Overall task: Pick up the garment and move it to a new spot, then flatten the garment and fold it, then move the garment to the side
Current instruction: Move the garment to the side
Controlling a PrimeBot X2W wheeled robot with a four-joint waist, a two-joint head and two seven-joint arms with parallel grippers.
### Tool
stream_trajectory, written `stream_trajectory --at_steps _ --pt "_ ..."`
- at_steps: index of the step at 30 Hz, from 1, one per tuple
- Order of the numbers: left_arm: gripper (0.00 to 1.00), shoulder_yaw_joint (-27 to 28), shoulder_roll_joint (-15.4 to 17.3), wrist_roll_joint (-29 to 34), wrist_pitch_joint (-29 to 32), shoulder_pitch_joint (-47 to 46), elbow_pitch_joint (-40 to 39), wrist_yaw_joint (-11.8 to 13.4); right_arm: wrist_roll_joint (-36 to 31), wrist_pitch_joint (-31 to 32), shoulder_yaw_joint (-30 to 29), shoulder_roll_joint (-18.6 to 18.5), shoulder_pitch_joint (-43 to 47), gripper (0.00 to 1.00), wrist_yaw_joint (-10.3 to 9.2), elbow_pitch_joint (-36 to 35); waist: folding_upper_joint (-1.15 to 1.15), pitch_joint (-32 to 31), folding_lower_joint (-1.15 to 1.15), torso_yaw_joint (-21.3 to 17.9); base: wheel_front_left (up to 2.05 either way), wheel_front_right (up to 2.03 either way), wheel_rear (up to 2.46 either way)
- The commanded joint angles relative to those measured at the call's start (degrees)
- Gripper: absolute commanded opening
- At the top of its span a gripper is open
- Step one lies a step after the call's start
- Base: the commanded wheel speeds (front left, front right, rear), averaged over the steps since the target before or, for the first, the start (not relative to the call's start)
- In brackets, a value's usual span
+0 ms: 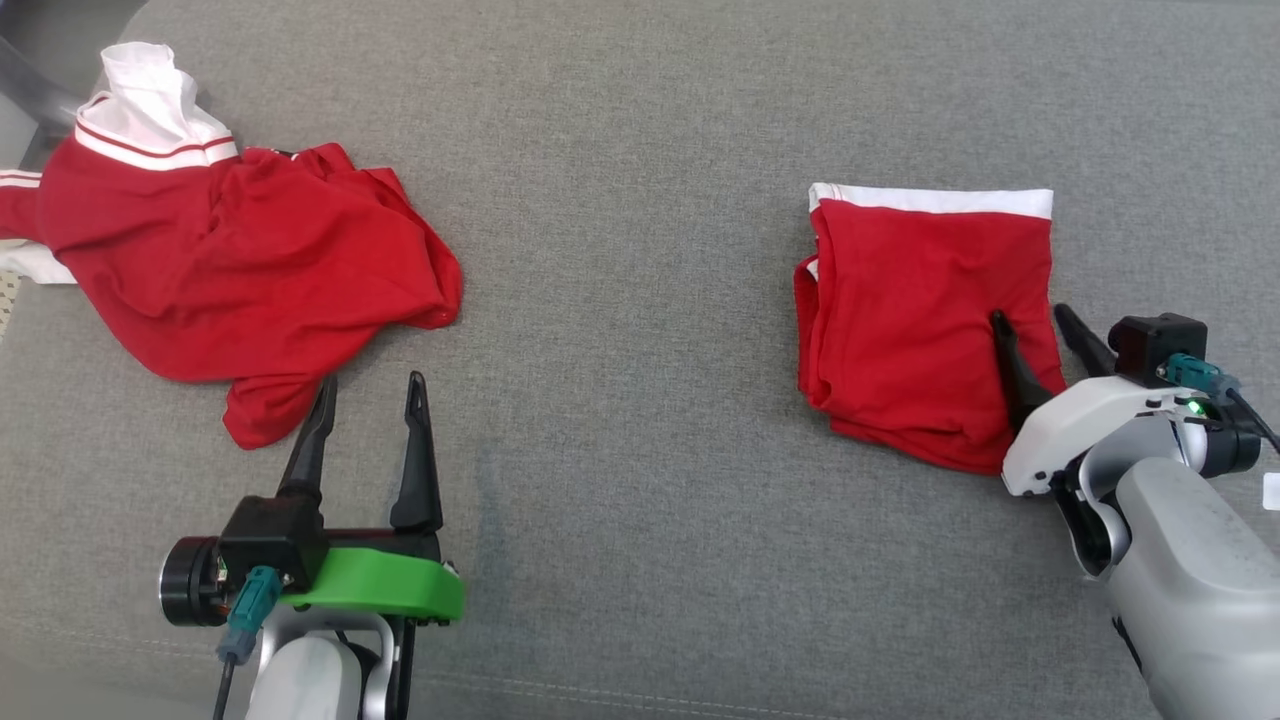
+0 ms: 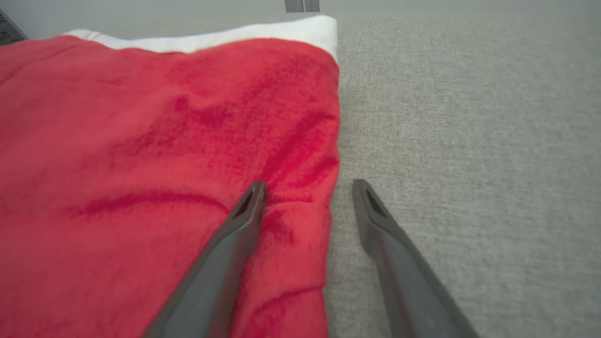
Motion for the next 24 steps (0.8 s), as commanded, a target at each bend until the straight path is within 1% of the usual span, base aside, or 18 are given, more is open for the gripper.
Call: stream_trajectory --at_steps 1,3,6,9,12,17,20,21,24 --pt "1.0 0.1 0.02 -0.73 -0.27 -0.96 -0.15 0.35 1.03 0.28 1.08 0.75 0.59 0.0 -0.07 1.5 0.0 0.03 0.0 -0.11 0.0 0.0 0.0" --pt "1.0 0.09 -0.02 -0.74 -0.28 -1.04 -0.33 0.47 1.9 -0.02 1.78 0.79 0.36 0.0 -0.08 2.01 0.0 -0.02 0.0 -0.31 0.0 0.0 0.0" --pt "1.0 0.26 -0.08 -0.68 -0.28 -0.95 -0.75 0.52 2.91 -0.58 3.16 -0.3 -1.1 0.0 -0.1 2.18 0.0 0.02 0.0 -1.02 0.0 0.0 0.0" --pt "1.0 0.32 -0.09 -0.26 -0.26 -1.15 -1.28 0.39 2.83 -0.89 4.93 -2.3 -3.6 0.0 -0.14 1.87 0.0 0.63 0.0 -1.92 0.0 0.0 0.0" --pt "1.0 -0.11 -0.12 0.33 -0.24 -1.95 -2.25 0.04 2.12 -0.07 7.97 -4.87 -6.88 0.0 -0.09 0.9 0.0 2.59 0.0 -3.11 0.0 0.0 0.0" --pt "1.0 -1.2 -0.18 1.13 -0.24 -4.08 -3.98 0.28 2.24 1.75 13.04 -11.9 -12.6 0.0 -0.09 -1.22 0.0 7.25 0.0 -5.81 0.0 0.0 0.0" --pt "1.0 -1.63 -0.2 1.85 -0.24 -5.48 -4.91 0.58 3.45 2.42 14.75 -16.26 -15.84 0.0 -0.09 -2.51 0.0 10.6 0.0 -8.15 0.0 0.0 0.0" --pt "1.0 -1.92 -0.2 2.58 -0.2 -6.71 -5.28 0.5 4.39 2.27 15.55 -19.0 -17.41 0.0 -0.09 -3.09 0.0 12.79 0.0 -9.8 0.0 0.0 0.0" --pt "1.0 -1.66 0.46 3.83 -0.17 -8.45 -6.15 0.73 5.92 2.06 16.85 -22.52 -19.62 0.0 -0.09 -3.97 0.0 16.15 0.0 -13.02 0.0 0.0 0.0"
